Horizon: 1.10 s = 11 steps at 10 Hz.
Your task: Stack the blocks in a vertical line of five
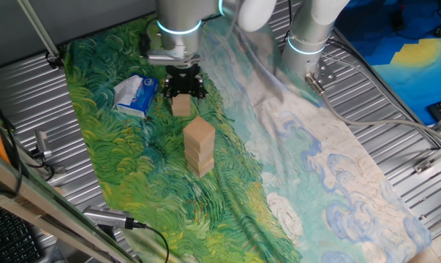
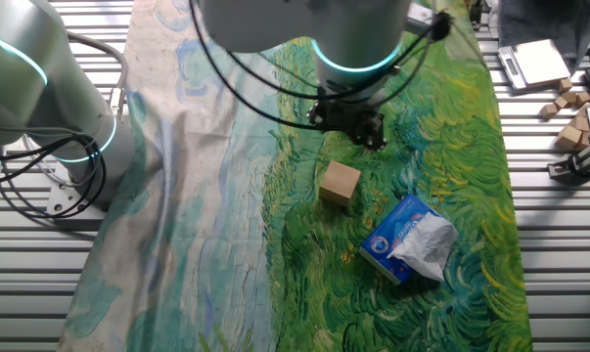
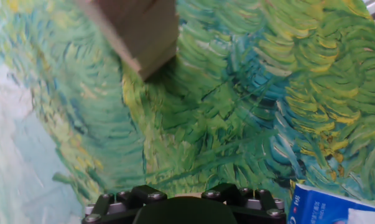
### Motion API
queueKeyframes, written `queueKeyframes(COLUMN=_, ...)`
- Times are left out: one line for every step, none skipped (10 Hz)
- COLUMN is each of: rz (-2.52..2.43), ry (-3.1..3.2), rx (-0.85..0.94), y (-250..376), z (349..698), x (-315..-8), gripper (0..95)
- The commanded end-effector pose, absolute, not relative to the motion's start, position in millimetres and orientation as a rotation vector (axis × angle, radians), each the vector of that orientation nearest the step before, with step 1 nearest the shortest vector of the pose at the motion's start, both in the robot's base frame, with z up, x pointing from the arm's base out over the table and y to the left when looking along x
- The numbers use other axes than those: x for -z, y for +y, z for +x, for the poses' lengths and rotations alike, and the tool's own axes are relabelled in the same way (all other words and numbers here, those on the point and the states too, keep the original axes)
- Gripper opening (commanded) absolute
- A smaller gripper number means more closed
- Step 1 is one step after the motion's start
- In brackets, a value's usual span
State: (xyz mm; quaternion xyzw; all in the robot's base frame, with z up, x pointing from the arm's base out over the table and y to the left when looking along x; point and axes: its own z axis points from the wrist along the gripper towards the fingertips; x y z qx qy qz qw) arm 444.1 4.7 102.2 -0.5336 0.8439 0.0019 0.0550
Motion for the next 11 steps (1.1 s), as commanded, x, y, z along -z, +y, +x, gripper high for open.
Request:
queueKeyframes(rz=-1.660, ry=2.578, rx=0.036, y=3.4, z=438.3, x=-98.3, gripper=76.0)
queueKeyframes(rz=-1.660, ry=2.584, rx=0.042, y=2.9, z=434.2, x=-96.0, gripper=76.0)
queueKeyframes(rz=-1.675, ry=2.587, rx=0.034, y=2.6, z=431.7, x=-94.7, gripper=76.0)
queueKeyframes(rz=-1.686, ry=2.590, rx=0.041, y=2.5, z=431.6, x=-94.7, gripper=76.0)
queueKeyframes(rz=-1.684, ry=2.593, rx=0.046, y=2.6, z=431.7, x=-94.7, gripper=76.0)
queueKeyframes(rz=-1.684, ry=2.589, rx=0.042, y=2.6, z=432.2, x=-95.1, gripper=76.0)
queueKeyframes(rz=-1.675, ry=2.595, rx=0.049, y=2.6, z=432.6, x=-95.3, gripper=57.0)
queueKeyframes(rz=-1.679, ry=2.589, rx=0.050, y=2.6, z=432.6, x=-95.3, gripper=57.0)
queueKeyframes(rz=-1.728, ry=2.547, rx=0.041, y=2.6, z=432.6, x=-95.3, gripper=57.0)
queueKeyframes(rz=-1.769, ry=2.517, rx=0.048, y=2.6, z=432.6, x=-95.3, gripper=57.0)
queueKeyframes(rz=-1.842, ry=2.472, rx=0.056, y=2.6, z=432.6, x=-95.3, gripper=76.0)
